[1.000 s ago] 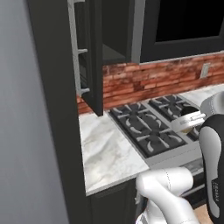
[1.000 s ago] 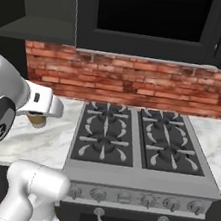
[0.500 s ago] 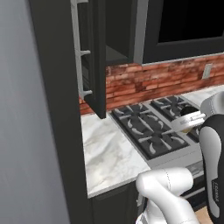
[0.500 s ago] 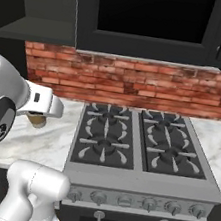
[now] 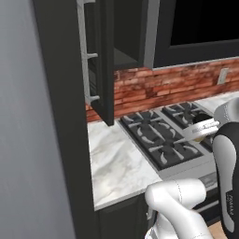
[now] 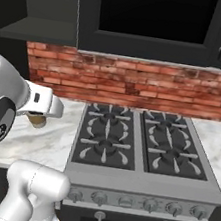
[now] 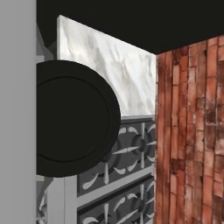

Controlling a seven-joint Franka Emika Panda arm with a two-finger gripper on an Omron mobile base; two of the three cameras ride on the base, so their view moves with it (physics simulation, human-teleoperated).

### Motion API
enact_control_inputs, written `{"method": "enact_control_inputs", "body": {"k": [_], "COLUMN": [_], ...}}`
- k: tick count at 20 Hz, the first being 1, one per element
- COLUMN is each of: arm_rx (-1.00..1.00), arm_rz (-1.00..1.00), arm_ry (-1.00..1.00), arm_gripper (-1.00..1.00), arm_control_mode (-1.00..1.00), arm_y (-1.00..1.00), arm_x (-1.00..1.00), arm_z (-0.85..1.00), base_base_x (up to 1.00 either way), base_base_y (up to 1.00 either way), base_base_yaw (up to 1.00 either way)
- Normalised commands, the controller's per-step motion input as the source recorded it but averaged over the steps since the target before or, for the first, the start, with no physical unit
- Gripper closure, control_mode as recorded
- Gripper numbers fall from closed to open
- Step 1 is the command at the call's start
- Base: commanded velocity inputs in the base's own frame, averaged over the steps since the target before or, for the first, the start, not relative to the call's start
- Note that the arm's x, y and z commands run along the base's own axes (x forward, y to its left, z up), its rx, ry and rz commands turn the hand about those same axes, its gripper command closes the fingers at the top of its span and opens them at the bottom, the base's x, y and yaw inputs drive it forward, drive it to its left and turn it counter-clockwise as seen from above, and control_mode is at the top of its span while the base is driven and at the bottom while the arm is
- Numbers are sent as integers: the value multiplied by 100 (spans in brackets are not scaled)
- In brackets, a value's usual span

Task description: Sort all alcoholic drinks to one cabinet, and non-alcoholic drinks to the other.

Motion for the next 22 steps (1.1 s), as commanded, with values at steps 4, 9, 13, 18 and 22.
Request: {"method": "enact_control_inputs", "body": {"k": [4,9,13,18,22], "arm_rx": [0,0,0,0,-1], "arm_rz": [0,0,0,0,4], "arm_ry": [0,0,0,0,0], "arm_gripper": [100,100,100,100,100], "arm_control_mode": [100,100,100,100,-100], "arm_y": [0,0,0,0,8], "arm_x": [0,0,0,0,2], "arm_z": [0,0,0,0,-4], "base_base_x": [8,7,5,4,2], "base_base_y": [22,18,16,13,7], "base_base_yaw": [6,5,5,7,4]}}
